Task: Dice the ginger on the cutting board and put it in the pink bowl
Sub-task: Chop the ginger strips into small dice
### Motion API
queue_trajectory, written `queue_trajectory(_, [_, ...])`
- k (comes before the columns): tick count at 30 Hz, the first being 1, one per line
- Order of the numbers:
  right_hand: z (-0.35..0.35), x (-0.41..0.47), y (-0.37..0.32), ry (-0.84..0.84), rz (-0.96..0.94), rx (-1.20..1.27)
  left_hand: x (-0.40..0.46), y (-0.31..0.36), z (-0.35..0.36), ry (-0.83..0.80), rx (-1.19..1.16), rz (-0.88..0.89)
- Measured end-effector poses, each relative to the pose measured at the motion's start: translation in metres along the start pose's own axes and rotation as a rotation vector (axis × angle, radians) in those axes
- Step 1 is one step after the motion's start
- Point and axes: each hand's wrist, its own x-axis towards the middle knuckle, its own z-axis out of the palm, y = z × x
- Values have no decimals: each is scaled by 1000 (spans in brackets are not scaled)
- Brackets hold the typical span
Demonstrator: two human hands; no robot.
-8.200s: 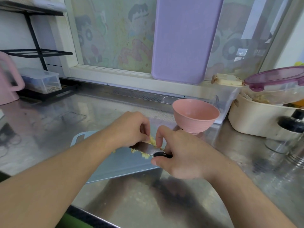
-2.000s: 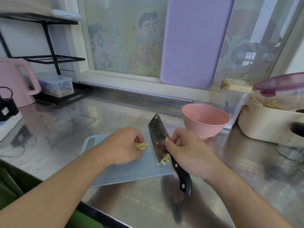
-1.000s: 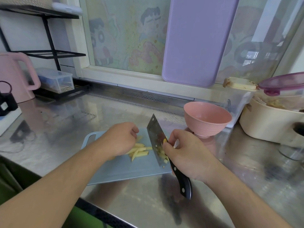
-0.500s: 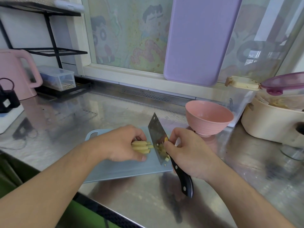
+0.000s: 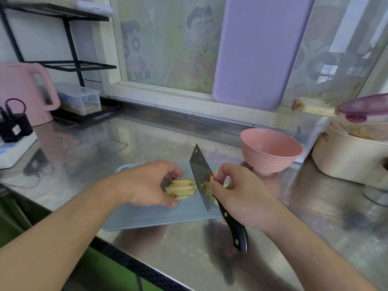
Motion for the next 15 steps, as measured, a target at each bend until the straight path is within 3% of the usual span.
queue_trajectory(4, [-2,-1,-5,-17,-1,18,1,-8,2,65,-43,4])
queue_trajectory(15, [-1,-2,-6,-4,4,-17,-2,3,17,184,108,22])
